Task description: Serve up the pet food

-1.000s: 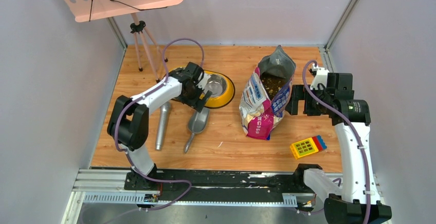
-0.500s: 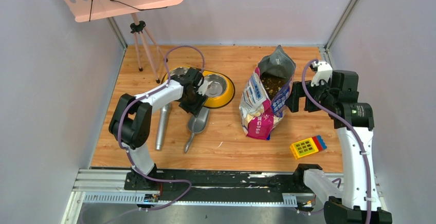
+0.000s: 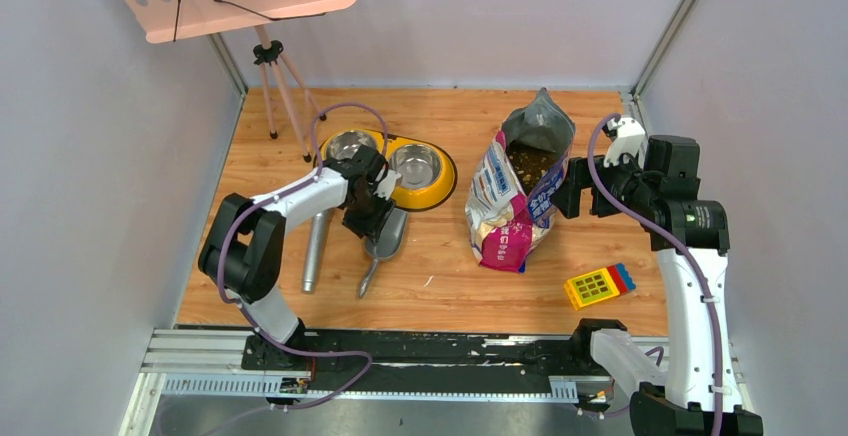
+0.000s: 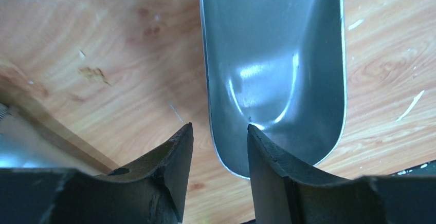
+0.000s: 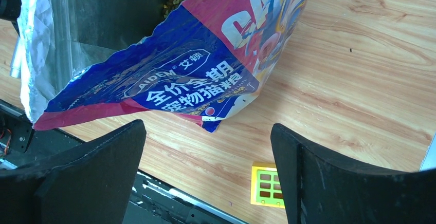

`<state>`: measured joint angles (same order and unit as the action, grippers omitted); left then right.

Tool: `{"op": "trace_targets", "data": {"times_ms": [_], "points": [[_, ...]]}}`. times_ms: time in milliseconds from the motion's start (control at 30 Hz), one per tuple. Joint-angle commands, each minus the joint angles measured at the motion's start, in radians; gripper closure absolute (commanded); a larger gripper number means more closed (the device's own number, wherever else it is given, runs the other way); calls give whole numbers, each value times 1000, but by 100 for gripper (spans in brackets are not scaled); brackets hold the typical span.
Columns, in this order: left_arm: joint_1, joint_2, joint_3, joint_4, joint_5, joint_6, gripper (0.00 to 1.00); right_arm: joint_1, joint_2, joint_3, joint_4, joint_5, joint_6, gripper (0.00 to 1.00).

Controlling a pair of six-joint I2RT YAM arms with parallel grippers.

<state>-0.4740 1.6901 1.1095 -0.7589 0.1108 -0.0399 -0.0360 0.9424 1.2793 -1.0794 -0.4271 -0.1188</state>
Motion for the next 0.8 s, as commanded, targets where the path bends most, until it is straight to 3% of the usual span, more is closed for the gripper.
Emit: {"op": "trace_targets", "data": {"times_ms": [0,400,600,767], "points": [[12,-63,-37,15,35,-34,50,-1,-12,36,32,-33,-16,7],[12,-21,-32,53,48,-15,73,-1,4,55,30,-36,-6,9],[12,-14,1,30,62,10,97,-1,1,69,25,-37,-10,9],[13,-90,76,-49,125,37,100,-1,13,151,18,-17,-21,6]]}}
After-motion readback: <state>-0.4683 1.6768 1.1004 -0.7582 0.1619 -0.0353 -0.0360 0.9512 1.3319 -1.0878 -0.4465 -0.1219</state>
